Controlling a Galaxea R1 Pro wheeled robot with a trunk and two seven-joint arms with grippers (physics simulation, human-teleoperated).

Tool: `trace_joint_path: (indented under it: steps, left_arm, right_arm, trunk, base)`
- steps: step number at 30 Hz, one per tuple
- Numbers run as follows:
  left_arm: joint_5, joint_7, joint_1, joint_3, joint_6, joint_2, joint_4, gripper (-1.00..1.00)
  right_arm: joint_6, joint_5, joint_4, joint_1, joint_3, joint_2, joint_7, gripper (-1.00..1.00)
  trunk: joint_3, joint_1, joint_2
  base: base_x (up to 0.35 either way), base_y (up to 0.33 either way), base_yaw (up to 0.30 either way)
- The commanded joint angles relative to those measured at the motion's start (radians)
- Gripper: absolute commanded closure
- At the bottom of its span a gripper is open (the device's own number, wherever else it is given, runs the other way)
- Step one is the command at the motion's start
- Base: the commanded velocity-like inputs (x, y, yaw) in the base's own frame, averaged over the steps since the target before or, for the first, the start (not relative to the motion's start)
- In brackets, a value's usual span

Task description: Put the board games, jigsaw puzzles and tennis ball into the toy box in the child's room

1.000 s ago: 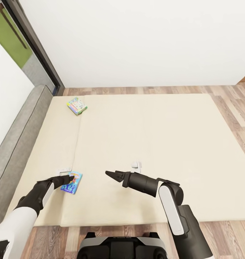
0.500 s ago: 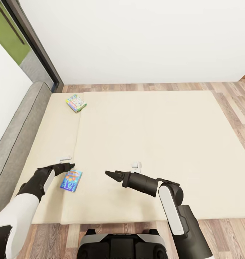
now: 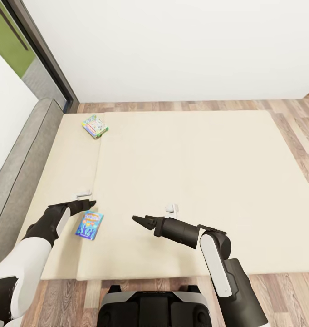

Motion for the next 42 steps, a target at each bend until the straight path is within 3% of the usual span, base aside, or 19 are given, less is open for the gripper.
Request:
trace_joint_path:
  steps: [1,26,31,42]
  left_arm:
    - [0.000,-0.005,-0.001,0.004,0.007,-0.001,-0.001,-1.00]
    - [-0.009,-0.009,-0.003,-0.003,-0.019,-0.029,0.032,-1.00]
    - [-0.012,-0.007,-0.004,-0.021,0.057,-0.070,-0.039,-1.00]
    - [-0.011,-0.004,-0.005,-0.035,0.108,-0.073,-0.075,-1.00]
  right_arm:
    - [0.006,0.001,0.000,-0.001,-0.001,0.001,0.003,-1.00]
    - [0.005,0.013,0.000,-0.001,-0.002,0.001,0.004,-1.00]
    - [0.006,0.013,0.000,-0.001,-0.007,0.001,0.009,-1.00]
    - [0.007,0.013,0.000,-0.001,-0.003,0.001,0.011,-1.00]
  trunk:
    - [-0.003,0.000,-0.001]
    - [-0.043,0.000,-0.001]
    - [-0.051,0.000,-0.001]
    - [-0.068,0.000,-0.001]
  base:
    - [0.000,0.000,0.000]
    - [0.000,0.000,0.000]
    - [0.000,0.000,0.000]
    - [0.000,0.000,0.000]
